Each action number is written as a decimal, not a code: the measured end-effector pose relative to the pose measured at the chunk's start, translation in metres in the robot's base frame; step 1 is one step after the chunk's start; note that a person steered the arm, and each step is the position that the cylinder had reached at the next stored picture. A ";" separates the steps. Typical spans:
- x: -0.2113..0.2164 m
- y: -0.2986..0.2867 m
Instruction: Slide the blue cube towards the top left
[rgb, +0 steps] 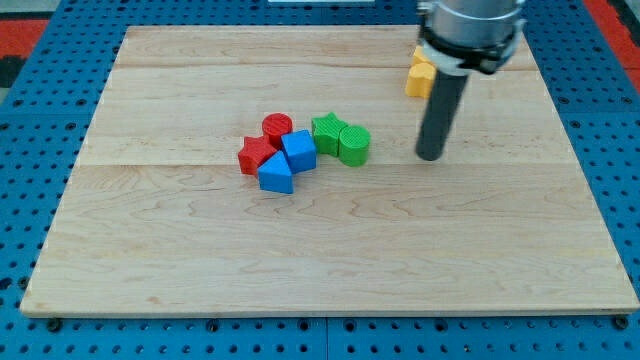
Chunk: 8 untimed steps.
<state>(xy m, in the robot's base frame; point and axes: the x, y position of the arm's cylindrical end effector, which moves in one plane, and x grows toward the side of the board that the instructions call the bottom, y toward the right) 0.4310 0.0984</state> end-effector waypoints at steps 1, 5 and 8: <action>0.000 -0.053; 0.016 -0.011; 0.032 -0.109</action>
<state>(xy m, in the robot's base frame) 0.4626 -0.0106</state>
